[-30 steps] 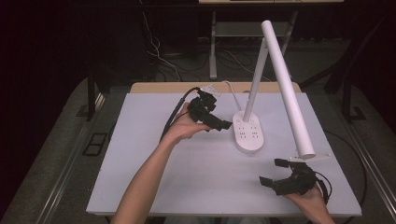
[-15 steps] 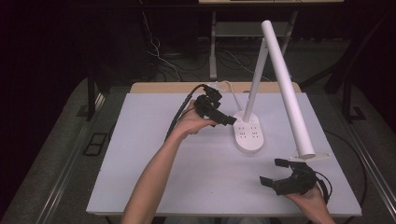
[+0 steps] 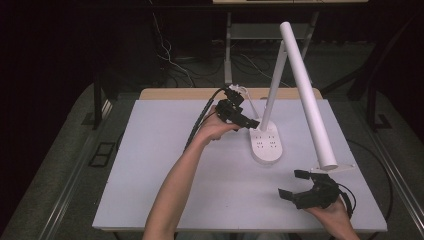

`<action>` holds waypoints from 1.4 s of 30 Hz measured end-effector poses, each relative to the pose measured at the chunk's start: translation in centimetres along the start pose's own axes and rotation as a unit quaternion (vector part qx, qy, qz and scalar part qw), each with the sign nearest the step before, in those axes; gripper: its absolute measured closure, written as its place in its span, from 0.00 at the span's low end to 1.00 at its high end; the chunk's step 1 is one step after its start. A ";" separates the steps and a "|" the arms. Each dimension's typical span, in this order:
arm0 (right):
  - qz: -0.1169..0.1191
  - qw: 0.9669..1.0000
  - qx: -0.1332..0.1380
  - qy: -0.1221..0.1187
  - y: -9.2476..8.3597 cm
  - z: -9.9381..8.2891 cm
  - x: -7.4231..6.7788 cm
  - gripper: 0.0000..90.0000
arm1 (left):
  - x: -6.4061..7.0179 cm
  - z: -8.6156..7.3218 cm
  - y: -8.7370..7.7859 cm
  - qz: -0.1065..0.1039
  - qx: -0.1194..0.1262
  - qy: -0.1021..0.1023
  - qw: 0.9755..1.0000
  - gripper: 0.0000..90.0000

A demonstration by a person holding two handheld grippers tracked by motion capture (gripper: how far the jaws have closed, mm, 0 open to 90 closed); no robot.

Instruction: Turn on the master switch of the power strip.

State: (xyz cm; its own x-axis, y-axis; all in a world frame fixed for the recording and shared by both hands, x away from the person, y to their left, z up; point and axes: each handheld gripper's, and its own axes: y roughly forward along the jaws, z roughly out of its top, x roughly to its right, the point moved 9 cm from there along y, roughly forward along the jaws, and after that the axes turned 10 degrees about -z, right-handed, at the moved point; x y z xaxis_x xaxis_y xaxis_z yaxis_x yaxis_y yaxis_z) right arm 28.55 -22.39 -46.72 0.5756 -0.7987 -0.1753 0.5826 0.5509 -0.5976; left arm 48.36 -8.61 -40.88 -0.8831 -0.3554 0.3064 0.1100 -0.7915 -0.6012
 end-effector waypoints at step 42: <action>-0.001 1.000 -0.003 0.001 -0.1 -0.1 0.4 0.01 | -3.2 -1.0 5.1 0.000 0.060 -0.105 0.993 0.87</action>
State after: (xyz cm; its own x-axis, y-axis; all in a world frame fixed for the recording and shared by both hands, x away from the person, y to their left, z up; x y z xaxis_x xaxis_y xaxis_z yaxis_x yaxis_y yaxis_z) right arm 28.71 -22.77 -46.82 0.5728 -0.8006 -0.1759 0.5805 0.5477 -0.6025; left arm 51.30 -11.00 -45.64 -0.7694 -0.4422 0.4609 0.1748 -0.8399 -0.5139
